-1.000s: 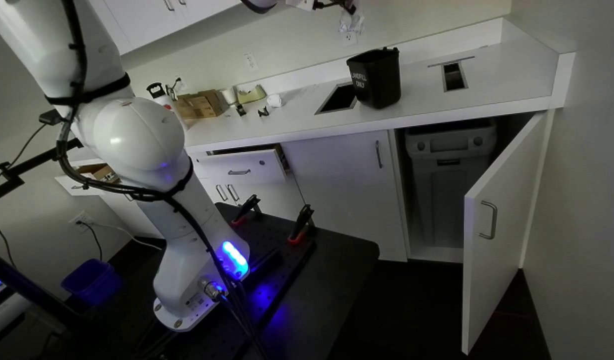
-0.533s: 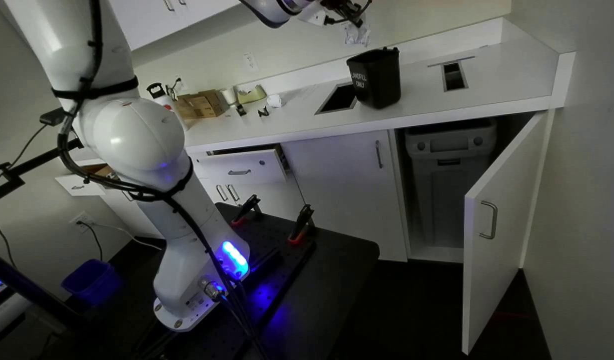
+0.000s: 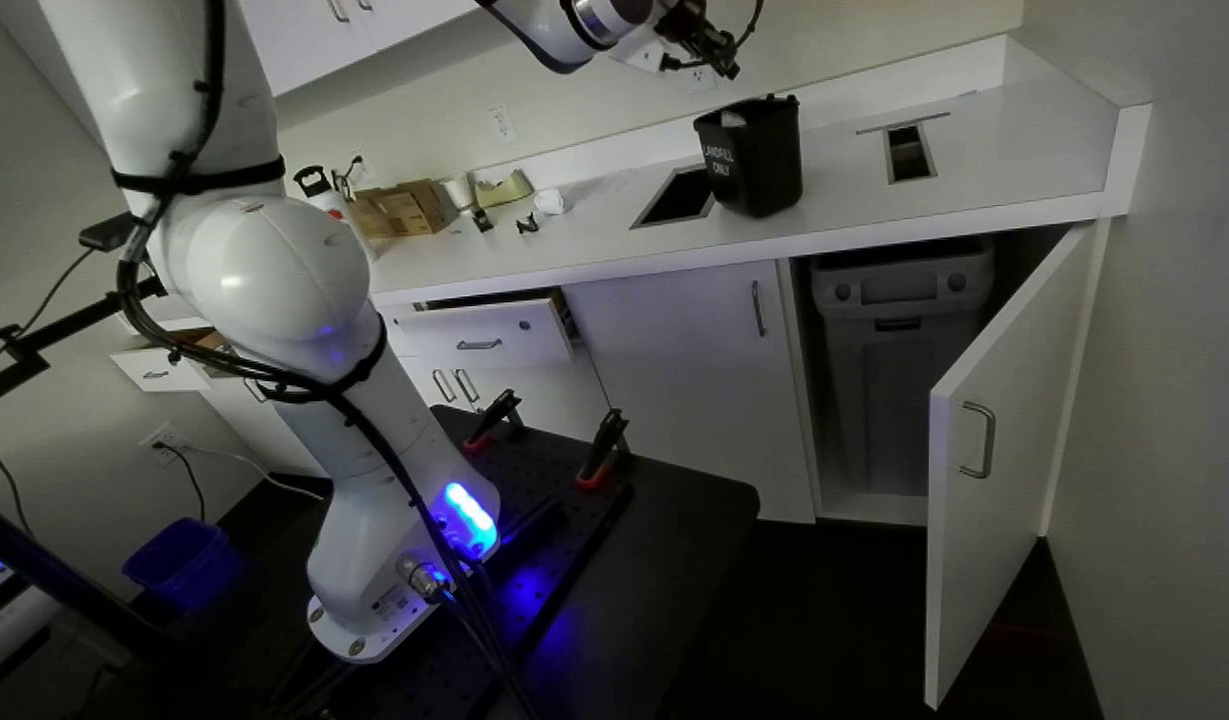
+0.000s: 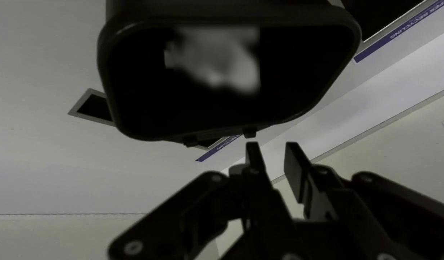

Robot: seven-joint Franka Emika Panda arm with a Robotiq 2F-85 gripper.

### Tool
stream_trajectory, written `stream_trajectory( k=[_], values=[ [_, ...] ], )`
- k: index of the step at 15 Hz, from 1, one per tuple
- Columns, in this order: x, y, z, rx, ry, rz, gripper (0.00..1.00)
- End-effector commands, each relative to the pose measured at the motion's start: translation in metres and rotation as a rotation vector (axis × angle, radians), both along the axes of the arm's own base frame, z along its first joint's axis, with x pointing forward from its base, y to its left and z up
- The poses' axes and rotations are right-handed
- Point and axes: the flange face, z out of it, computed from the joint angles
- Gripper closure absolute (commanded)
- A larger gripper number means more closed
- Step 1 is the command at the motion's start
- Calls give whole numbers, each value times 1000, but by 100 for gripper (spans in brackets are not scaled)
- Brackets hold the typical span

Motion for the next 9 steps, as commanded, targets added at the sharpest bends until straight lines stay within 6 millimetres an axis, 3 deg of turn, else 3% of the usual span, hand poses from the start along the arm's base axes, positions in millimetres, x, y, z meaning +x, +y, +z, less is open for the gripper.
stream_trajectory(
  k=[1, 6, 9],
  values=[
    [5, -4, 0, 2, -26, -12, 44],
    [5, -2, 0, 3, -25, -10, 5],
    [1, -2, -3, -1, 4, -3, 0]
  ],
)
